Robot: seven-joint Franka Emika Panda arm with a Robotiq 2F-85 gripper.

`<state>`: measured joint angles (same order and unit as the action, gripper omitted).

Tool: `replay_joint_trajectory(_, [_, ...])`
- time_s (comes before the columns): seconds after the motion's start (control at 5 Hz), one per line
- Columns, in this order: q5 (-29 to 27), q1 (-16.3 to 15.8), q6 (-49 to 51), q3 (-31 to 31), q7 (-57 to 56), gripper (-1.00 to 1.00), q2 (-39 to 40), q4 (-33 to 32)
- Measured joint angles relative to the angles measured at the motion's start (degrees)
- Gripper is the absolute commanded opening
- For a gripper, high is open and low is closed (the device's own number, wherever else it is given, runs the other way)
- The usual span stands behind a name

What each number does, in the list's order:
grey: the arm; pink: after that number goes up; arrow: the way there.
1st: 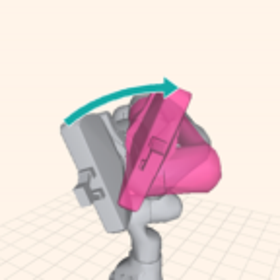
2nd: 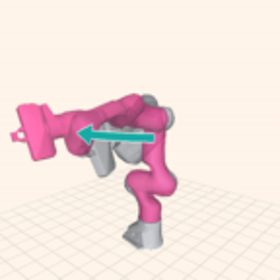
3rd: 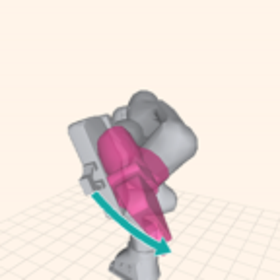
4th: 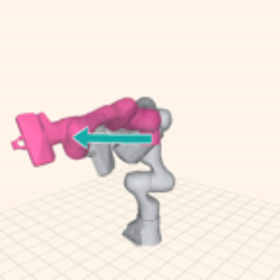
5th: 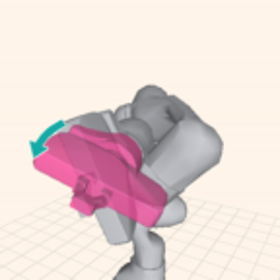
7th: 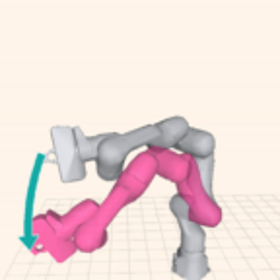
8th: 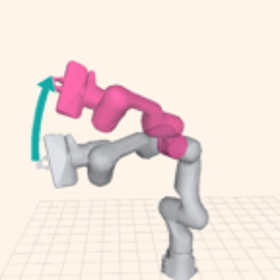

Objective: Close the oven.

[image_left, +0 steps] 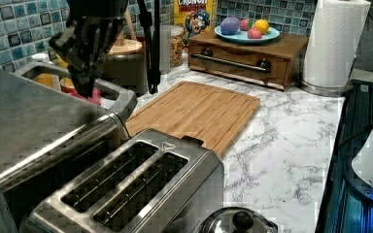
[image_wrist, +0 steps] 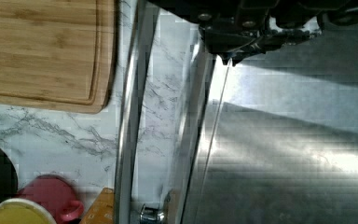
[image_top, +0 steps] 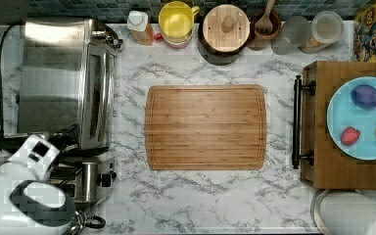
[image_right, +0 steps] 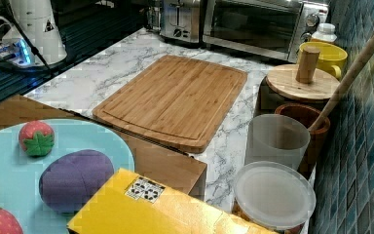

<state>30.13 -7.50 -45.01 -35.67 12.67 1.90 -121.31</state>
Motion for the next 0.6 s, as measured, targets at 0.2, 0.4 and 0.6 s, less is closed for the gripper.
replay_joint_trajectory(0.2, [1.06, 0.86, 2.1, 0.64, 2.84, -1.0, -0.29, 0.45])
replay_joint_trajectory(0.4, [1.09, 1.85, 10.91, 2.99, 3.69, -1.0, -0.11, 2.01])
replay_joint_trajectory(0.6, [1.15, 3.63, 12.59, 5.01, 3.69, -1.0, 0.04, 3.02])
